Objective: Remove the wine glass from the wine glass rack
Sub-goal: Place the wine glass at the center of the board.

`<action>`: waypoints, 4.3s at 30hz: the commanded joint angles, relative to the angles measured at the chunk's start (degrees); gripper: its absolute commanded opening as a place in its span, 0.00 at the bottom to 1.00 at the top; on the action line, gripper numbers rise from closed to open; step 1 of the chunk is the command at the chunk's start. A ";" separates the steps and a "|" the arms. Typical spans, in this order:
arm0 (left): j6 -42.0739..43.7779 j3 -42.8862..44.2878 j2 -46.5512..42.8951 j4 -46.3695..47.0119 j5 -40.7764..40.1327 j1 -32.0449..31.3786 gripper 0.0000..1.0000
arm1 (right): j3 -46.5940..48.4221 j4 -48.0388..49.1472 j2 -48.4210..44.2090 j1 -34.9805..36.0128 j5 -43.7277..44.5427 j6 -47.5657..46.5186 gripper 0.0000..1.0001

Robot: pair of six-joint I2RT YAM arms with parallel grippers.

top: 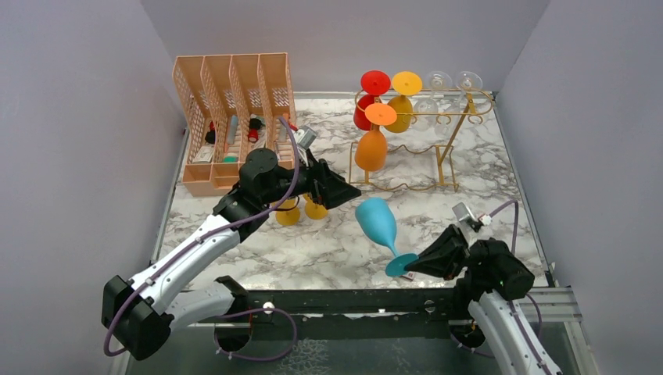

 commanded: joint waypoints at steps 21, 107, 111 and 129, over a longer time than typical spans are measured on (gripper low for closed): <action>-15.14 -2.91 7.58 22.09 26.36 -0.45 0.84 | -0.12 13.35 -6.11 0.47 -0.62 2.74 0.01; 1.27 3.18 -0.72 -53.73 -49.55 -3.86 0.01 | 15.47 -87.04 -6.02 0.47 35.62 -41.96 0.66; 2.27 3.79 0.25 -53.82 -48.70 -3.85 0.07 | 14.99 -85.91 -6.09 0.52 36.01 -41.50 0.66; 3.47 6.92 0.55 -54.40 -47.68 -3.86 0.26 | 14.38 -86.50 -5.65 0.52 36.32 -41.90 0.66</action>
